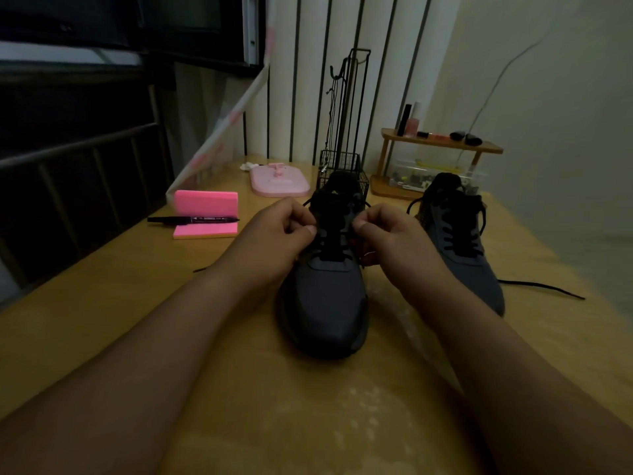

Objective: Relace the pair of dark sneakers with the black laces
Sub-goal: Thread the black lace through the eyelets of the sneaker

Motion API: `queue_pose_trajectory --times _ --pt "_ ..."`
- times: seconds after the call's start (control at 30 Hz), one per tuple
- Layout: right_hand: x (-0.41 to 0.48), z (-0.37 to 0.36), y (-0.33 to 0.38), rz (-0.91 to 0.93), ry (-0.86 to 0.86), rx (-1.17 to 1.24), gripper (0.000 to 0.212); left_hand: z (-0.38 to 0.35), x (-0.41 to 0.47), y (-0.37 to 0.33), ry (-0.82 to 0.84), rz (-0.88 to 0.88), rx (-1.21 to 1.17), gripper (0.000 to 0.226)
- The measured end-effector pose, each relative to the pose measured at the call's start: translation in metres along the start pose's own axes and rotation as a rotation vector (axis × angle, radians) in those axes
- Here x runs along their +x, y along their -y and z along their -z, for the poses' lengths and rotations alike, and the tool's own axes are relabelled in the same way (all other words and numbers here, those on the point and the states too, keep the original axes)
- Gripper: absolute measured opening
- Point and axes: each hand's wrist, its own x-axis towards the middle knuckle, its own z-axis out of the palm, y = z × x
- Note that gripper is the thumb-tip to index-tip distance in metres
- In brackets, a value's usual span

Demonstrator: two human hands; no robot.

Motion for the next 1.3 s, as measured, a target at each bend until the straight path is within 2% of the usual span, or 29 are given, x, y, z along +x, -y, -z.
queue_pose_trajectory --times 0.07,0.17,0.27,0.33,0.43,0.53,0.6,0.77,0.87,0.97,1.1,1.3 --pt "0.004 0.001 0.006 -0.018 0.008 -0.051 0.022 0.002 0.006 -0.006 0.022 0.028 0.044 0.009" --pt "0.009 0.003 0.020 -0.007 0.025 -0.291 0.034 0.007 0.019 -0.019 0.107 0.059 0.178 0.020" --pt "0.013 0.004 0.033 0.026 0.045 -0.480 0.036 0.012 0.029 -0.028 0.187 0.071 0.266 0.022" --pt "0.014 0.003 0.036 0.039 0.040 -0.549 0.034 0.012 0.032 -0.031 0.211 0.012 0.358 0.022" --pt "0.011 -0.004 0.034 0.123 -0.045 -0.705 0.032 0.007 0.030 -0.031 0.169 -0.115 0.497 0.020" --pt "0.009 -0.009 0.031 0.239 -0.115 -0.814 0.024 0.001 0.025 -0.024 0.079 -0.193 0.514 0.017" --pt "0.012 -0.007 0.027 0.246 -0.098 -0.755 0.022 0.000 0.023 -0.019 0.041 -0.191 0.469 0.015" --pt "0.017 0.000 0.012 0.076 0.024 -0.162 0.016 0.004 0.024 -0.014 0.071 -0.170 0.303 0.010" --pt "0.019 0.004 0.009 0.033 0.065 -0.022 0.014 0.005 0.024 -0.011 0.102 -0.141 0.237 0.010" --pt "0.019 0.004 0.007 0.011 0.081 0.034 0.019 0.006 0.024 -0.014 0.127 -0.096 0.256 0.017" --pt "0.017 0.003 0.006 0.029 0.068 0.007 0.022 0.002 0.027 -0.027 0.075 -0.069 0.452 0.028" --pt "0.016 -0.001 0.002 0.090 0.003 -0.087 0.019 -0.001 0.022 -0.036 -0.010 -0.090 0.610 0.024"
